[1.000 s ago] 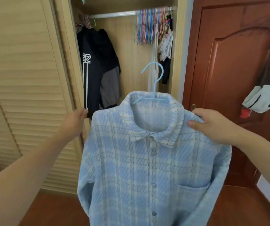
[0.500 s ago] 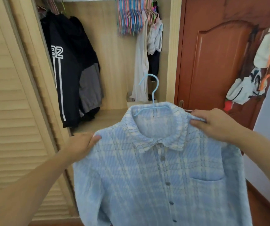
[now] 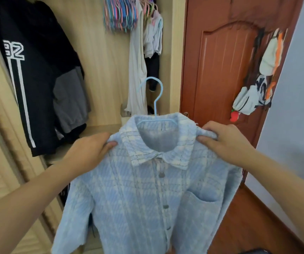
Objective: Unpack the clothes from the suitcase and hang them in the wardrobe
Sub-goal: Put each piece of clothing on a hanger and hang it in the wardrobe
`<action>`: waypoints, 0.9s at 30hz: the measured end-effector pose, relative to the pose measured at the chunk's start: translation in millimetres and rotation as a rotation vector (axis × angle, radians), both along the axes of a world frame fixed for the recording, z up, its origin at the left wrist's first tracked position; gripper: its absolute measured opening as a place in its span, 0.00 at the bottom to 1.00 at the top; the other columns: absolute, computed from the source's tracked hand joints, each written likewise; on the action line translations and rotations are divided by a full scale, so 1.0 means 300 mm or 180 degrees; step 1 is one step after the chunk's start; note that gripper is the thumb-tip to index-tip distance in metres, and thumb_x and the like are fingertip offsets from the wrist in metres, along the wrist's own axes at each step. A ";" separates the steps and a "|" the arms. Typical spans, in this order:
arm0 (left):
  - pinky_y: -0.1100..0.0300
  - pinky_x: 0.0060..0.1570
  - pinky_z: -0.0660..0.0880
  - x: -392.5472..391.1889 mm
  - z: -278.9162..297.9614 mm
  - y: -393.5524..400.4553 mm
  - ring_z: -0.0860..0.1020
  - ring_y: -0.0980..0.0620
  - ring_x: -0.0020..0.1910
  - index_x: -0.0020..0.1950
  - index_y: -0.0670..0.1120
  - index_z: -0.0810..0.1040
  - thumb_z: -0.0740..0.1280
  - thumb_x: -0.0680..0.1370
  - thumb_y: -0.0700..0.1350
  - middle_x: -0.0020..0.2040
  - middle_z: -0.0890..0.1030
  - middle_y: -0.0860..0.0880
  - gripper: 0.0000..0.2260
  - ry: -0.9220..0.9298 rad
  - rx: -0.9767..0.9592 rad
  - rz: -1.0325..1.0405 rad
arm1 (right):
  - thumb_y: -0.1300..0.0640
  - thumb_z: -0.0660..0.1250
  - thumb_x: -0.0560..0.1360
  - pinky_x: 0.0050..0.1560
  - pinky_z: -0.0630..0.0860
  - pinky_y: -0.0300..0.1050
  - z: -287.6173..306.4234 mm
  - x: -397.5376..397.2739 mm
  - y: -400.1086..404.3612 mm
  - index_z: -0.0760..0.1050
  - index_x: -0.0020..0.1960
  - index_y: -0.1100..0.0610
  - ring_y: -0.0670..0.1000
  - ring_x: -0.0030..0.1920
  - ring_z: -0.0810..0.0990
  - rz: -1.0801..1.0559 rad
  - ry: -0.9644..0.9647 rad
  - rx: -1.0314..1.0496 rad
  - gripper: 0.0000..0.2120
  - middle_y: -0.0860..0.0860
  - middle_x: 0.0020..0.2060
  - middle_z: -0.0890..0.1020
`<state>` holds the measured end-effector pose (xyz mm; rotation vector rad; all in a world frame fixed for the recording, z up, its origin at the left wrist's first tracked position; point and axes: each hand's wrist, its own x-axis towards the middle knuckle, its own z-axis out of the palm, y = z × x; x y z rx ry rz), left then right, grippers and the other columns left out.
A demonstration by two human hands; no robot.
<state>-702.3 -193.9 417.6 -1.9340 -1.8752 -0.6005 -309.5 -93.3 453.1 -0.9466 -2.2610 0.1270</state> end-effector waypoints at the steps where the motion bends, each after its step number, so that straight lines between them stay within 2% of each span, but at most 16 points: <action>1: 0.50 0.36 0.71 -0.009 0.014 0.026 0.74 0.49 0.34 0.38 0.55 0.62 0.57 0.83 0.58 0.34 0.71 0.56 0.16 -0.0141 0.0027 0.0121 | 0.46 0.68 0.77 0.38 0.73 0.35 0.026 0.000 -0.004 0.73 0.64 0.43 0.36 0.37 0.79 0.0170 -0.0014 -0.0240 0.16 0.36 0.41 0.79; 2: 0.50 0.36 0.69 -0.027 0.028 0.049 0.74 0.49 0.35 0.38 0.54 0.63 0.56 0.84 0.57 0.34 0.72 0.55 0.16 -0.0275 0.0122 0.0199 | 0.49 0.70 0.77 0.44 0.74 0.32 0.049 0.004 -0.013 0.65 0.72 0.38 0.31 0.44 0.78 0.0414 -0.0112 -0.0525 0.27 0.32 0.47 0.78; 3: 0.50 0.37 0.68 -0.046 0.045 0.065 0.74 0.49 0.35 0.38 0.53 0.65 0.55 0.84 0.57 0.35 0.73 0.54 0.16 -0.0380 0.0203 0.0270 | 0.52 0.72 0.76 0.53 0.74 0.31 0.064 0.012 -0.022 0.57 0.75 0.33 0.29 0.53 0.76 0.0672 -0.0302 -0.0758 0.36 0.31 0.55 0.77; 4: 0.50 0.37 0.68 -0.063 0.064 0.079 0.74 0.49 0.36 0.38 0.50 0.67 0.54 0.83 0.57 0.35 0.75 0.52 0.18 -0.0501 0.0230 0.0329 | 0.52 0.73 0.76 0.61 0.72 0.32 0.076 0.021 -0.024 0.55 0.76 0.30 0.30 0.61 0.73 0.0884 -0.0524 -0.0864 0.39 0.30 0.62 0.74; 6: 0.50 0.39 0.68 -0.081 0.105 0.107 0.75 0.48 0.37 0.39 0.46 0.69 0.55 0.84 0.56 0.36 0.76 0.50 0.19 -0.0694 0.0175 0.0309 | 0.51 0.74 0.75 0.68 0.71 0.39 0.098 0.035 -0.019 0.63 0.73 0.29 0.34 0.67 0.70 0.1259 -0.0785 -0.1101 0.34 0.31 0.68 0.71; 8: 0.52 0.38 0.69 -0.083 0.146 0.127 0.75 0.51 0.37 0.39 0.46 0.69 0.56 0.84 0.55 0.35 0.76 0.51 0.18 -0.0754 0.0111 0.0195 | 0.51 0.75 0.74 0.69 0.72 0.43 0.122 0.034 -0.011 0.65 0.71 0.29 0.34 0.67 0.71 0.1511 -0.0768 -0.1596 0.33 0.30 0.68 0.71; 11: 0.54 0.38 0.68 -0.091 0.195 0.142 0.75 0.54 0.36 0.39 0.47 0.69 0.56 0.84 0.54 0.35 0.76 0.52 0.18 -0.0656 0.0219 0.0153 | 0.53 0.77 0.73 0.70 0.72 0.47 0.143 0.016 -0.001 0.61 0.73 0.27 0.37 0.68 0.72 0.1747 -0.0725 -0.1899 0.39 0.30 0.70 0.69; 15: 0.51 0.41 0.71 -0.093 0.261 0.173 0.75 0.52 0.38 0.40 0.47 0.70 0.55 0.85 0.55 0.37 0.77 0.51 0.18 -0.0597 0.0105 0.0189 | 0.59 0.74 0.75 0.68 0.75 0.51 0.144 -0.009 -0.004 0.58 0.71 0.23 0.42 0.68 0.74 0.1808 -0.0551 -0.1982 0.41 0.31 0.71 0.68; 18: 0.47 0.41 0.73 -0.088 0.367 0.213 0.75 0.51 0.39 0.41 0.50 0.72 0.52 0.84 0.59 0.39 0.76 0.51 0.20 -0.0314 -0.0023 0.0289 | 0.65 0.70 0.77 0.64 0.76 0.59 0.162 -0.058 -0.017 0.60 0.68 0.21 0.54 0.68 0.76 0.1702 -0.0236 -0.1911 0.42 0.31 0.69 0.69; 20: 0.47 0.42 0.74 -0.084 0.471 0.250 0.75 0.51 0.41 0.43 0.50 0.73 0.51 0.84 0.60 0.41 0.76 0.52 0.21 -0.0141 0.0162 0.0450 | 0.69 0.69 0.76 0.64 0.77 0.61 0.211 -0.089 -0.015 0.65 0.69 0.25 0.53 0.66 0.77 0.1843 0.0247 -0.1994 0.42 0.34 0.69 0.72; 22: 0.47 0.43 0.74 -0.091 0.594 0.293 0.76 0.50 0.42 0.45 0.48 0.75 0.53 0.85 0.59 0.42 0.77 0.51 0.20 -0.0224 0.0450 0.0518 | 0.72 0.70 0.74 0.64 0.76 0.57 0.298 -0.119 -0.008 0.71 0.69 0.33 0.50 0.65 0.79 0.2284 0.0939 -0.2453 0.39 0.40 0.68 0.76; 23: 0.47 0.43 0.75 -0.102 0.653 0.314 0.77 0.49 0.42 0.45 0.48 0.75 0.55 0.84 0.58 0.42 0.78 0.51 0.18 -0.0243 0.0569 0.0542 | 0.71 0.71 0.72 0.65 0.75 0.58 0.352 -0.135 -0.009 0.73 0.70 0.37 0.51 0.65 0.79 0.2573 0.1186 -0.2719 0.36 0.43 0.68 0.77; 24: 0.47 0.43 0.76 -0.115 0.707 0.330 0.77 0.49 0.41 0.46 0.48 0.75 0.57 0.83 0.57 0.42 0.78 0.51 0.16 -0.0200 0.0661 0.0565 | 0.69 0.72 0.71 0.66 0.74 0.59 0.402 -0.150 -0.013 0.73 0.70 0.40 0.53 0.65 0.79 0.2833 0.1329 -0.2873 0.35 0.46 0.67 0.78; 27: 0.45 0.44 0.79 -0.183 0.812 0.359 0.79 0.50 0.41 0.48 0.52 0.75 0.58 0.80 0.59 0.43 0.79 0.53 0.13 -0.0050 0.0673 0.0638 | 0.62 0.77 0.69 0.70 0.69 0.59 0.493 -0.198 0.002 0.72 0.72 0.43 0.58 0.67 0.77 0.3299 0.1175 -0.3168 0.36 0.51 0.68 0.78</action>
